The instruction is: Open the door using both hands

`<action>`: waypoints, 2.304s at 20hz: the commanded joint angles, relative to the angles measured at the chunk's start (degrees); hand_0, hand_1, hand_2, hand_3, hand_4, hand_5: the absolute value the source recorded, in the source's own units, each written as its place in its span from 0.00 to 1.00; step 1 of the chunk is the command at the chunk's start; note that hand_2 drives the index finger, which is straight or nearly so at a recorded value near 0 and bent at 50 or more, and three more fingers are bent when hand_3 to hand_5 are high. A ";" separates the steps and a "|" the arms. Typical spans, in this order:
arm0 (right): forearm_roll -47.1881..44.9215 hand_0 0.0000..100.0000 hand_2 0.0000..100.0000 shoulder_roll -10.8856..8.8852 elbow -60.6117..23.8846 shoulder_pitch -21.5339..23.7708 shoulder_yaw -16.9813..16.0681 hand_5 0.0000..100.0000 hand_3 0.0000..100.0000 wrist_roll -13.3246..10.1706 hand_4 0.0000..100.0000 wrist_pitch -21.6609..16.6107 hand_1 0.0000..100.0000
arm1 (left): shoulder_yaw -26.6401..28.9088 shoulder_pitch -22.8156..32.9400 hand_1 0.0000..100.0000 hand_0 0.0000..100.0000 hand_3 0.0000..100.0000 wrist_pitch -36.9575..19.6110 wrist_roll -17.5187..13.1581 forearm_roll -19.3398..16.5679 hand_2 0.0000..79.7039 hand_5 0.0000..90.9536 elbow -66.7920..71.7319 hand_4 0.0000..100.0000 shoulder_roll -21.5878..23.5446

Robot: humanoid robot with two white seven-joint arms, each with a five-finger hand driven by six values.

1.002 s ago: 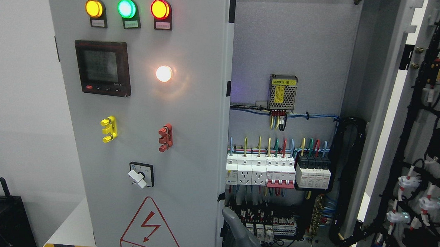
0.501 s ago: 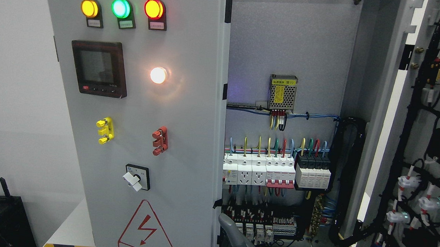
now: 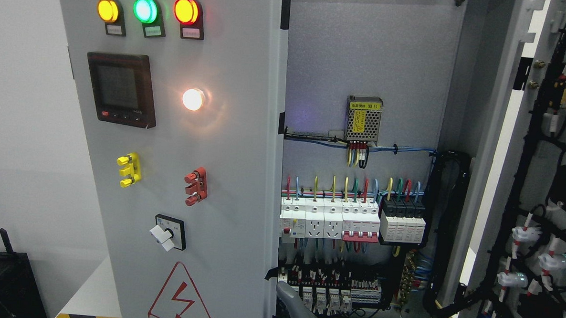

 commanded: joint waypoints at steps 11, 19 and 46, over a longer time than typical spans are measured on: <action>-1.88 0.23 0.00 -0.09 -5.62 3.26 3.34 0.00 0.00 1.50 0.00 0.04 0.00 | 0.00 0.00 0.00 0.00 0.00 0.07 0.00 0.00 0.00 0.00 0.07 0.03 0.00; -1.88 0.23 0.00 -1.14 -7.56 4.84 3.86 0.00 0.00 3.09 0.00 0.04 0.00 | 0.00 0.00 0.00 0.00 0.00 0.07 0.00 0.00 0.00 0.00 -0.02 0.03 0.00; -1.88 0.23 0.00 -1.14 -9.75 6.77 9.66 0.00 0.00 5.63 0.00 0.13 0.00 | 0.00 0.00 0.00 0.00 0.00 0.07 0.00 0.00 0.00 0.00 -0.02 0.03 0.00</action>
